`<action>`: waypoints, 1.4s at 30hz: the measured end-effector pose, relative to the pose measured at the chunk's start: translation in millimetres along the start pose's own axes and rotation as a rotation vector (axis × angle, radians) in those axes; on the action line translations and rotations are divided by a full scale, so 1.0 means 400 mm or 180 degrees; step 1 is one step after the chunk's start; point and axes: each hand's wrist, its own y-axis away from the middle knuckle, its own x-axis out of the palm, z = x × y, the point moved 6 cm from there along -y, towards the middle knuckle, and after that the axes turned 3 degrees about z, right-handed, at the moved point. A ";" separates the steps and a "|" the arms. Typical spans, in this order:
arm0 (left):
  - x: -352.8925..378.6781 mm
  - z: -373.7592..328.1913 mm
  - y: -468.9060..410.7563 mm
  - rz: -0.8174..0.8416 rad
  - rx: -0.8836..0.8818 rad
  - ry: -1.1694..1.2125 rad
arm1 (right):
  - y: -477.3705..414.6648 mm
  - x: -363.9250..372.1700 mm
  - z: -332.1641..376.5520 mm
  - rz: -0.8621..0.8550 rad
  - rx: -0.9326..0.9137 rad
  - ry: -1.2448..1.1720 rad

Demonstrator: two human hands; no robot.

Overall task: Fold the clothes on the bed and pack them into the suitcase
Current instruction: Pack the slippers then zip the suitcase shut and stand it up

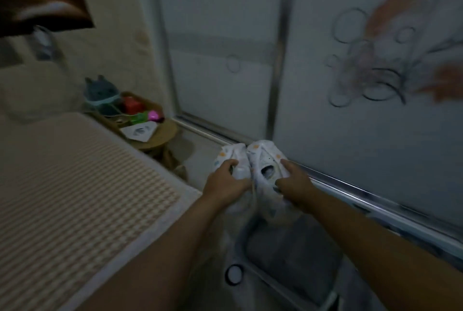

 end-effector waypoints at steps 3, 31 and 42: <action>0.211 -0.024 -0.051 0.0522 -0.0006 0.0025 | -0.028 -0.142 -0.173 -0.0100 0.0251 0.0090; 1.030 0.108 -0.044 0.1605 0.0287 -0.0702 | -0.049 -0.279 -0.876 -0.0084 0.0949 0.0585; 1.084 -0.009 -0.067 0.1734 0.0714 -0.0042 | 0.013 -0.440 -0.910 -0.0289 0.0680 0.0974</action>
